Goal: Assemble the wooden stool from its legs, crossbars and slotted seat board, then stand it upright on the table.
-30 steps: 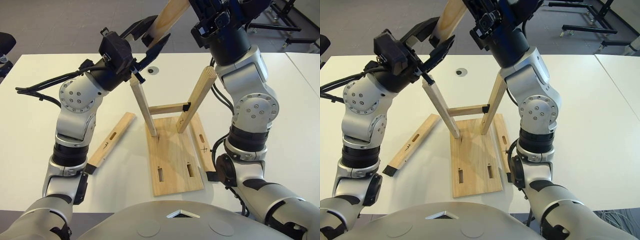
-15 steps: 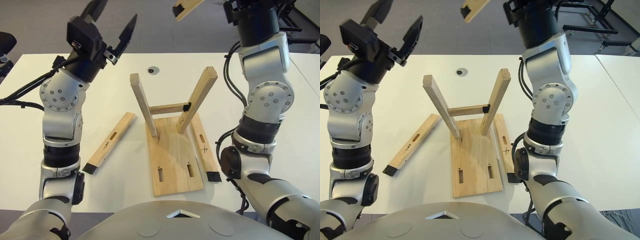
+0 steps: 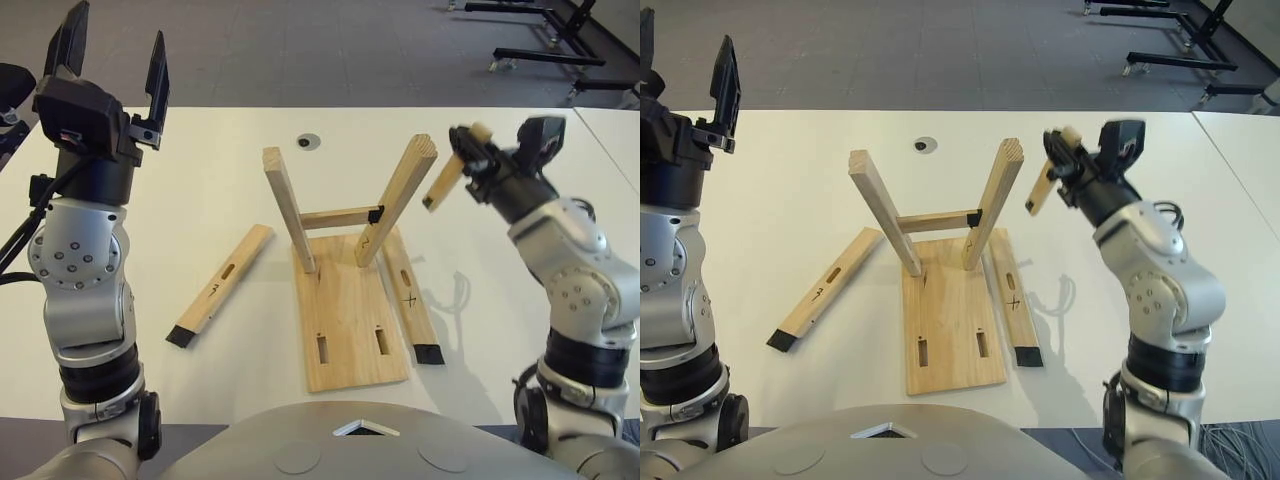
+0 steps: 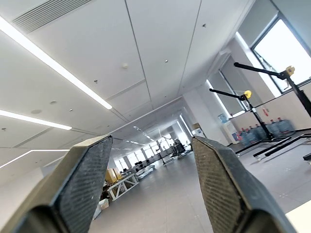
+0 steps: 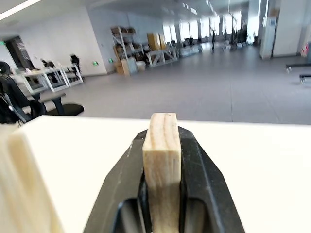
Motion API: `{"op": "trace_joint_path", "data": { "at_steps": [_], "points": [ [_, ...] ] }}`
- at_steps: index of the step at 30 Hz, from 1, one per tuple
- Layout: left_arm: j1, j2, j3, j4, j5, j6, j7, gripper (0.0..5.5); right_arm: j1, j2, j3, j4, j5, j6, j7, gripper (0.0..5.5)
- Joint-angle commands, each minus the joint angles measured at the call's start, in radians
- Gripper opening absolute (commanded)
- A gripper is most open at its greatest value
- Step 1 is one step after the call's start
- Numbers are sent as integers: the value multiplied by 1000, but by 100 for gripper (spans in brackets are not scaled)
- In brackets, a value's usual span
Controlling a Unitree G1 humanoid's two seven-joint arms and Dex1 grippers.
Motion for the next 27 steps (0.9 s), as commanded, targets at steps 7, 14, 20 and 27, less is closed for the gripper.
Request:
{"op": "trace_joint_path", "data": {
  "at_steps": [7, 14, 20, 27],
  "points": [
    [41, -4, 17, -37, 3, 37, 8, 297, 198, 36, -61, -110, 103, 97, -24, 39],
    [7, 18, 4, 9, -13, 31, -26, 297, 273, 89, -25, -116, 137, 125, -75, 39],
    [-36, 35, -17, 65, -19, 8, -56, 297, 306, 138, 25, -89, 67, 42, -72, 39],
    [-34, 34, -26, 66, -6, -2, -55, 297, 241, 136, -6, -87, 106, 20, -66, 39]
  ]
}}
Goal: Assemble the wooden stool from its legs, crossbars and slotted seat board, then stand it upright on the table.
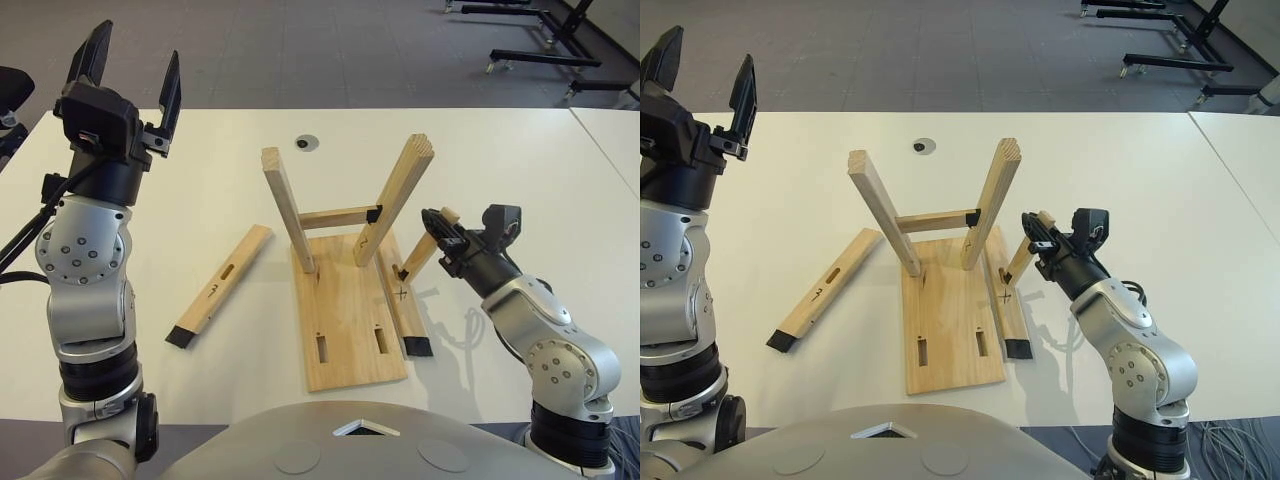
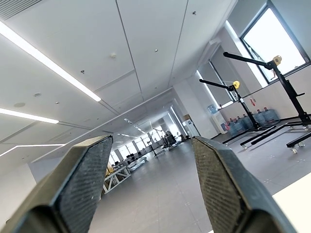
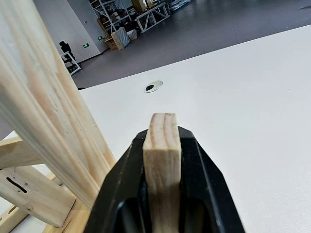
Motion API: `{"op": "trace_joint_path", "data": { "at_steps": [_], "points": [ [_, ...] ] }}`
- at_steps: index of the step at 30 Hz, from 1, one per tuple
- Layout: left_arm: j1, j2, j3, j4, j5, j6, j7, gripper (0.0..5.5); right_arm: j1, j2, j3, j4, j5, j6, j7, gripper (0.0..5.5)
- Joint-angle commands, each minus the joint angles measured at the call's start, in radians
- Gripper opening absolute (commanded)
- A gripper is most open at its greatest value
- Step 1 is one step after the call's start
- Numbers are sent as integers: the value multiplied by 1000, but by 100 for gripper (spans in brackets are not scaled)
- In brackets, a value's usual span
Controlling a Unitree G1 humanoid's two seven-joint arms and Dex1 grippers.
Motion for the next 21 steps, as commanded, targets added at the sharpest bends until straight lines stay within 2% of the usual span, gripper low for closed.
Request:
{"op": "trace_joint_path", "data": {
  "at_steps": [1, 7, 21],
  "points": [
    [-14, 9, -8, 0, 10, -2, -2, 297, -53, -2, -43, -6, 71, 34, -28, 39],
    [-17, 7, -16, 3, 18, -5, 0, 297, -81, 24, -51, -28, 169, 73, -108, 39],
    [-63, 35, -27, 45, -1, -8, -44, 297, -22, 96, 27, -40, 40, -10, -175, 39]
  ]
}}
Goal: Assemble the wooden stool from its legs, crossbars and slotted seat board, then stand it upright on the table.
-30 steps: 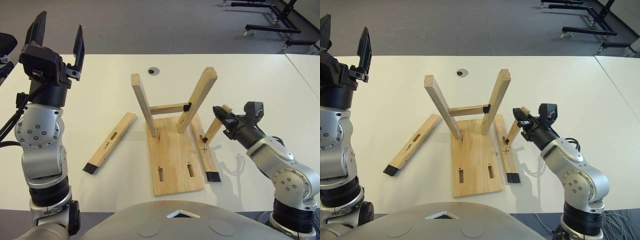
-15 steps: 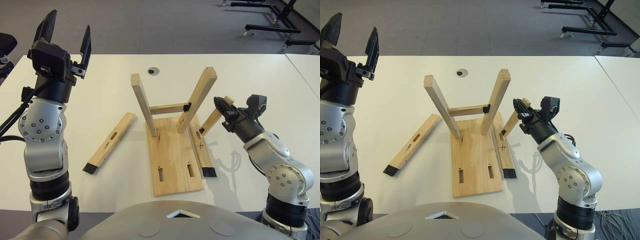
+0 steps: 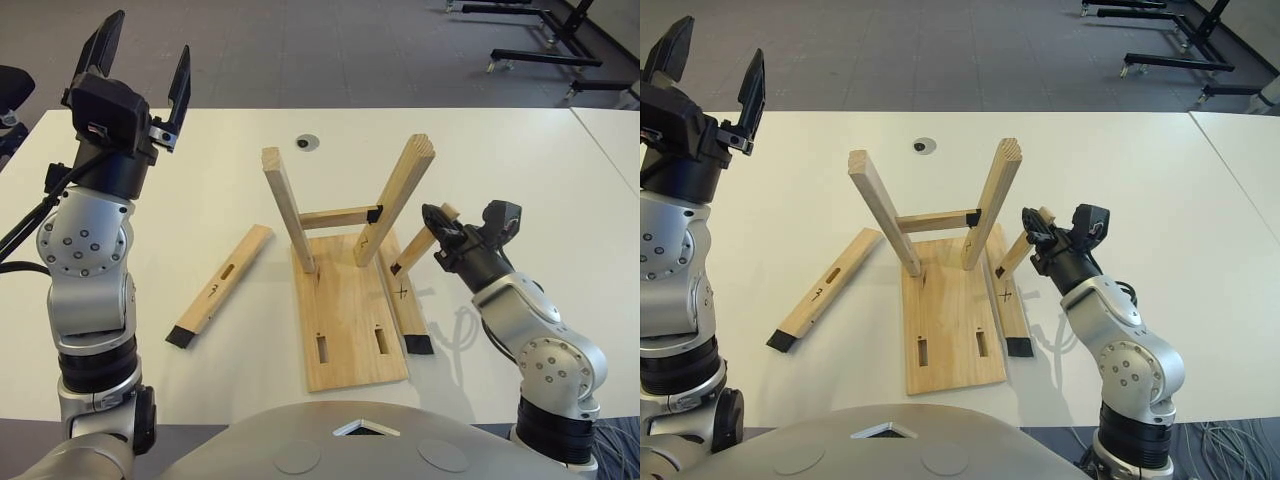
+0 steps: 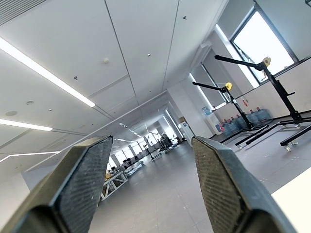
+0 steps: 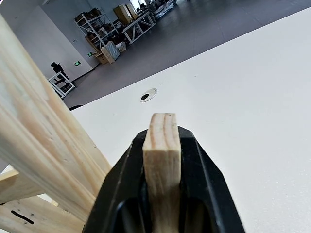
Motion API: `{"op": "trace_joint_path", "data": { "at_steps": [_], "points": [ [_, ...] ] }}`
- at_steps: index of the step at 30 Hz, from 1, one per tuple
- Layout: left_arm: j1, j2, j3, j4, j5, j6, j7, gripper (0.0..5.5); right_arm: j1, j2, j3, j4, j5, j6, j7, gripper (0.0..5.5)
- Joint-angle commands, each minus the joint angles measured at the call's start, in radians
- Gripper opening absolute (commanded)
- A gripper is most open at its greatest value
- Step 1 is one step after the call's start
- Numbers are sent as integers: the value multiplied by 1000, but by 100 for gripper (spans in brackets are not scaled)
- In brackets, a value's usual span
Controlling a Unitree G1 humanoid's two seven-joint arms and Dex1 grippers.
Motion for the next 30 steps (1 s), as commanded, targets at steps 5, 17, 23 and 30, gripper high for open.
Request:
{"op": "trace_joint_path", "data": {
  "at_steps": [5, 17, 23, 30],
  "points": [
    [-35, 16, -15, 27, 0, -8, -21, 297, -1, 0, 29, 22, -104, -62, 21, 39],
    [-57, 18, -23, 60, -2, -35, -34, 297, 46, -1, 49, 91, -212, -151, 103, 39],
    [-63, 13, -30, 69, 1, -48, -37, 297, 69, -63, 150, 93, -394, -276, 201, 39],
    [-54, 7, -26, 83, 1, -73, -29, 297, 107, -78, 155, 263, -531, -509, 325, 39]
  ]
}}
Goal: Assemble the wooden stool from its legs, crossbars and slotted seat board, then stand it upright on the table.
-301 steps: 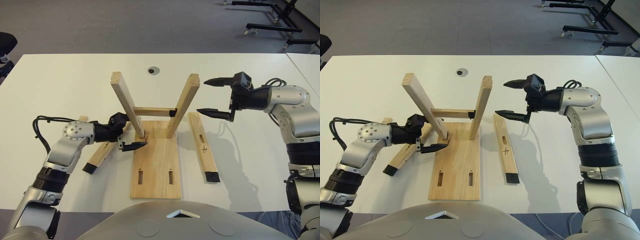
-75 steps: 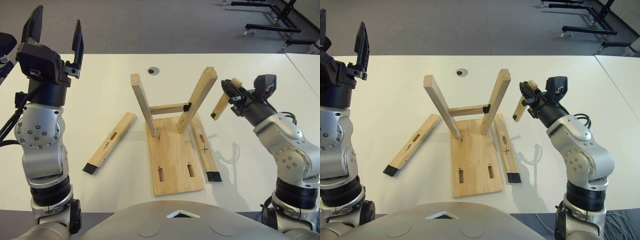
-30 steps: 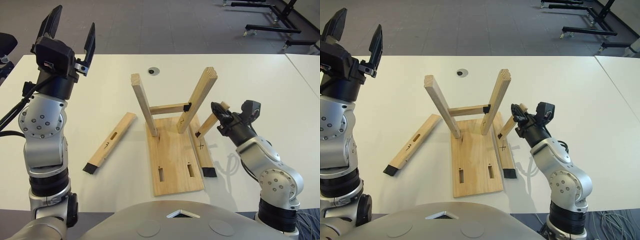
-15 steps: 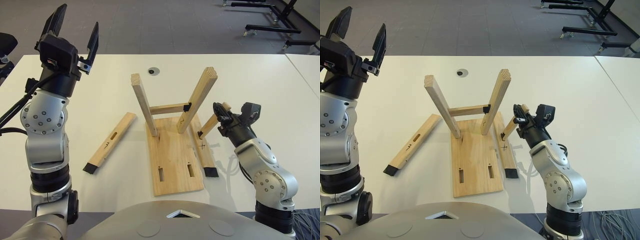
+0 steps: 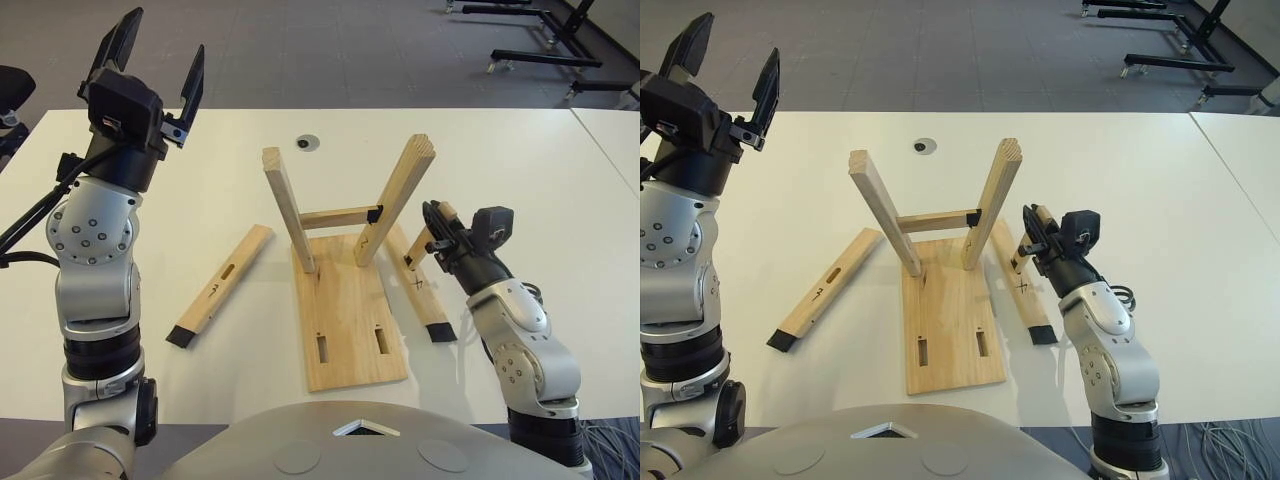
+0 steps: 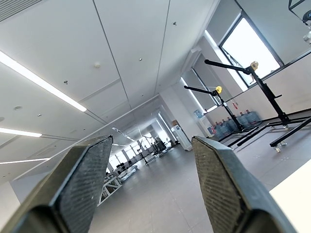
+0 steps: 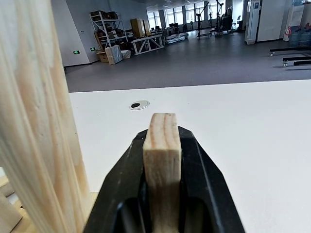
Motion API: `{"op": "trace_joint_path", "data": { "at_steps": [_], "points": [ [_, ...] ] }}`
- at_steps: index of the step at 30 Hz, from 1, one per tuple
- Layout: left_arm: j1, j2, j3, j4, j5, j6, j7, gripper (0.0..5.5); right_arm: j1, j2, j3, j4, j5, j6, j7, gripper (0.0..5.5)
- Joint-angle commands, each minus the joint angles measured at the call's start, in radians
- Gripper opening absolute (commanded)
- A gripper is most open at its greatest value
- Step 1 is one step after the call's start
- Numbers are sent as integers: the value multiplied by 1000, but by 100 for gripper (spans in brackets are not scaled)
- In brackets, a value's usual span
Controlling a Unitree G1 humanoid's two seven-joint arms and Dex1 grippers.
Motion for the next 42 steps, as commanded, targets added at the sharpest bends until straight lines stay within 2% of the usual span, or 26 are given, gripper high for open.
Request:
{"op": "trace_joint_path", "data": {
  "at_steps": [1, 9, 19, 20, 21, 31, 38, 42],
  "points": [
    [-10, 5, -3, 10, 1, -11, 3, 297, 39, -30, 2, 131, -98, -107, 55, 39],
    [-3, 0, 1, 8, 4, -17, 16, 297, 6, -46, -13, 212, -110, -176, 120, 39],
    [3, -8, -5, 4, -2, -21, 27, 297, -51, -37, -30, 288, -174, -168, 70, 39],
    [3, -7, -3, 7, -3, -23, 26, 297, -51, -33, -33, 286, -174, -167, 65, 76],
    [1, -6, -1, 8, -2, -22, 27, 297, -52, -31, -35, 284, -174, -166, 65, 83],
    [-6, -3, 1, -3, 0, -36, 27, 297, -129, -93, -79, 269, -159, -145, 134, 293],
    [11, -12, 23, 2, -10, -44, 43, 297, -273, -172, -118, 164, -2, -26, 251, 424],
    [53, -12, 38, 31, -6, -79, 45, 297, -362, -206, -145, 109, 87, 64, 264, 424]
  ]
}}
